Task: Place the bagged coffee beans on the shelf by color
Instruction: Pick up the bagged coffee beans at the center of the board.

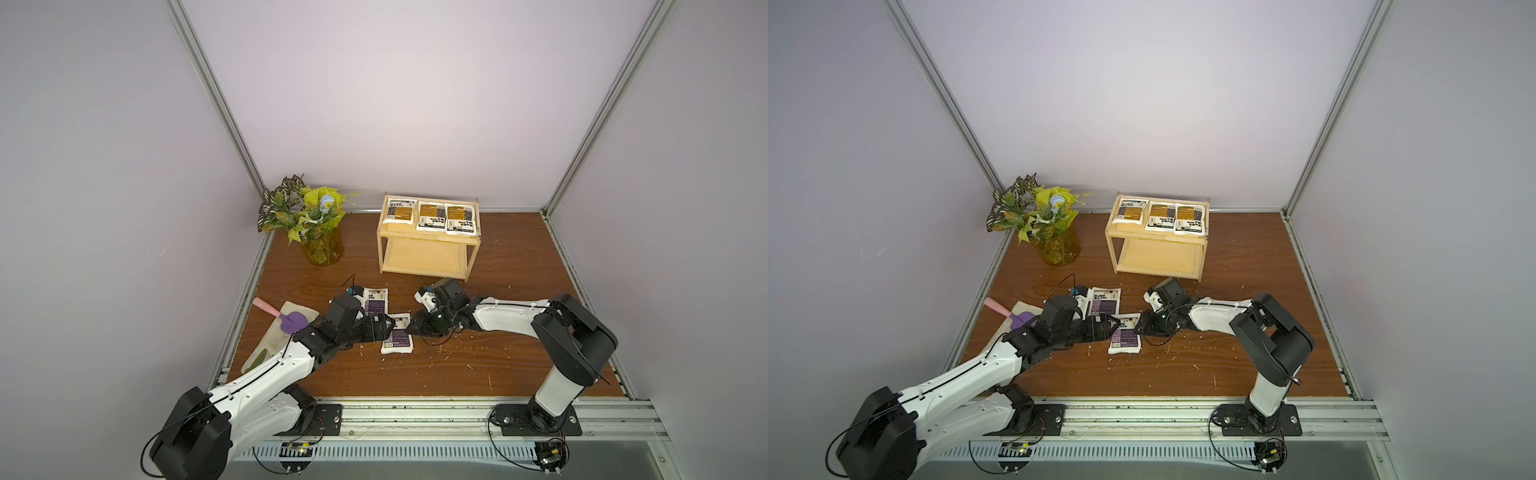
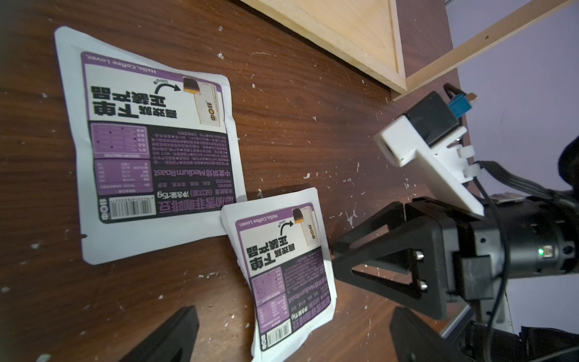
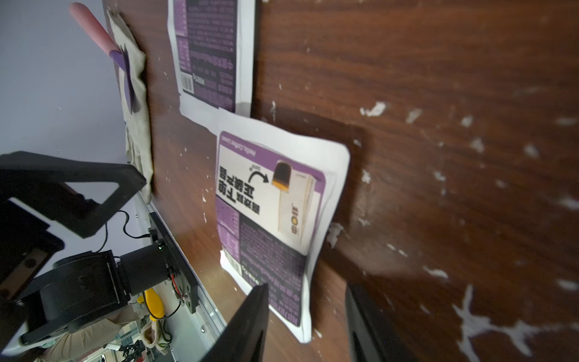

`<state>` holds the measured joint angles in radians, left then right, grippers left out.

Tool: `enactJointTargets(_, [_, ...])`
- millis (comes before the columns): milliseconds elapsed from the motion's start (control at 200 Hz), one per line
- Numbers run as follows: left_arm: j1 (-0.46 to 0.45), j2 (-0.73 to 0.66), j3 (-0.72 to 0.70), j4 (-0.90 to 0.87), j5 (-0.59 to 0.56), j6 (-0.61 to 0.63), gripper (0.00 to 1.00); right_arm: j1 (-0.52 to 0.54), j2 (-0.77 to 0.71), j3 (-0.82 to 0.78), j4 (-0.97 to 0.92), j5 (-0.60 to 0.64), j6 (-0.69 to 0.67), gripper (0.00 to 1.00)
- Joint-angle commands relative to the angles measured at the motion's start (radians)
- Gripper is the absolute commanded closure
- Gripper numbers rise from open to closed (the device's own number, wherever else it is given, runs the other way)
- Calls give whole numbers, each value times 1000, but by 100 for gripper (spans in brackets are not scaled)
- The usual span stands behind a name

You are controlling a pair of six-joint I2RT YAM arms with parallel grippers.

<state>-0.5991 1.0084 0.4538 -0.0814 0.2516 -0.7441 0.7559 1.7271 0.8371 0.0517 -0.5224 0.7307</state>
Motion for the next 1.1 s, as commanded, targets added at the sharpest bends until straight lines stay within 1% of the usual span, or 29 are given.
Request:
enactJointTargets(0, [10, 5, 20, 19, 18, 16, 0, 16, 25, 16, 34, -10, 23, 54])
enactJointTargets(100, [10, 5, 21, 21, 20, 17, 0, 23, 41, 5, 61, -10, 39, 57])
enactJointTargets(155, [10, 6, 23, 23, 24, 20, 0, 22, 45, -5, 78, -12, 50, 61])
enactJointTargets(370, [10, 6, 23, 23, 27, 23, 0, 22, 28, -24, 87, -7, 58, 92])
enactJointTargets(445, [10, 4, 25, 22, 25, 24, 0, 21, 12, -31, 82, -5, 58, 100])
enactJointTargets(615, [10, 7, 46, 19, 21, 28, 0, 4, -46, -64, 93, -17, 74, 100])
enactJointTargets(761, [10, 17, 98, 3, 6, 36, 0, -33, -134, -121, 153, -32, 131, 100])
enactJointTargets(951, [11, 32, 183, -14, -76, 43, 0, -89, -265, -216, 304, -30, 249, 100])
enactJointTargets(1096, [10, 46, 217, 15, -133, 51, 0, -122, -303, -226, 368, -6, 286, 100])
